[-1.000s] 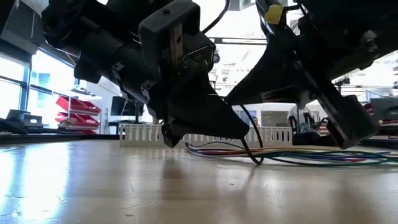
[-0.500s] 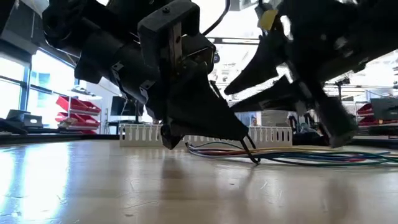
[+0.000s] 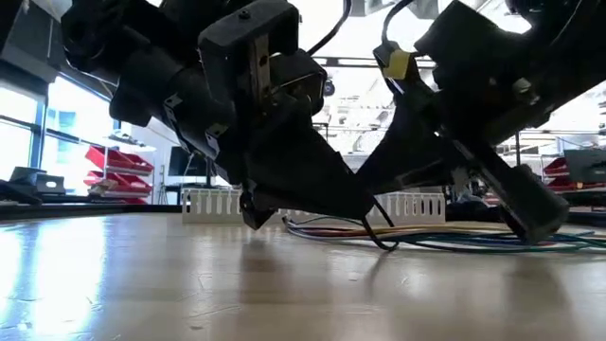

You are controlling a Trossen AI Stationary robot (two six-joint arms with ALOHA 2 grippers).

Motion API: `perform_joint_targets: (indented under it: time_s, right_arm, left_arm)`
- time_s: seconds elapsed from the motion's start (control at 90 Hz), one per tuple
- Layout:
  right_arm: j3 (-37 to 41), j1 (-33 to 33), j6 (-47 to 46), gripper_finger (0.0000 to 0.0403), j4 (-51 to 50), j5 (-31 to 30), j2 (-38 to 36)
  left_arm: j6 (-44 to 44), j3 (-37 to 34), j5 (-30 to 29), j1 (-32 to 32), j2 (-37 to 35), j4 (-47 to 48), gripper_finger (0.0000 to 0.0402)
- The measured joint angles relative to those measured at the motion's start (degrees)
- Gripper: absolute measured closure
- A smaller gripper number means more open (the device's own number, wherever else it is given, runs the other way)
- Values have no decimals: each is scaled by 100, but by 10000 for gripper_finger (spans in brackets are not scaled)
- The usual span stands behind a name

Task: Ziptie cables
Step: Wrap the cable wires with black ziptie

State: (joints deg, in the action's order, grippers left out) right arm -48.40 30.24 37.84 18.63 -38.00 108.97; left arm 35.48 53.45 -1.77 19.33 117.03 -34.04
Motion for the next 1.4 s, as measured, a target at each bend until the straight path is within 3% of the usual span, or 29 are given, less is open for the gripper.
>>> perform_joint_targets:
  time_s: [0.444, 1.011, 1.1, 1.244, 1.4]
  right_arm:
    - [0, 28, 946, 403, 398, -116, 0]
    - [2, 73, 2668, 403, 1167, 215, 0]
    - [2, 98, 2882, 403, 1050, 504, 0]
    - [2, 134, 2858, 403, 1018, 741, 0]
    - [2, 160, 2340, 402, 1192, 223, 0]
  left_arm:
    - [140, 0, 146, -4, -10, 168, 402]
    - [-17, -4, 71, -24, -385, 743, 402]
    - [-17, -4, 78, -24, -385, 739, 402]
    - [-15, -4, 84, -20, -385, 738, 402]
    - [-13, -4, -28, -24, -385, 710, 402]
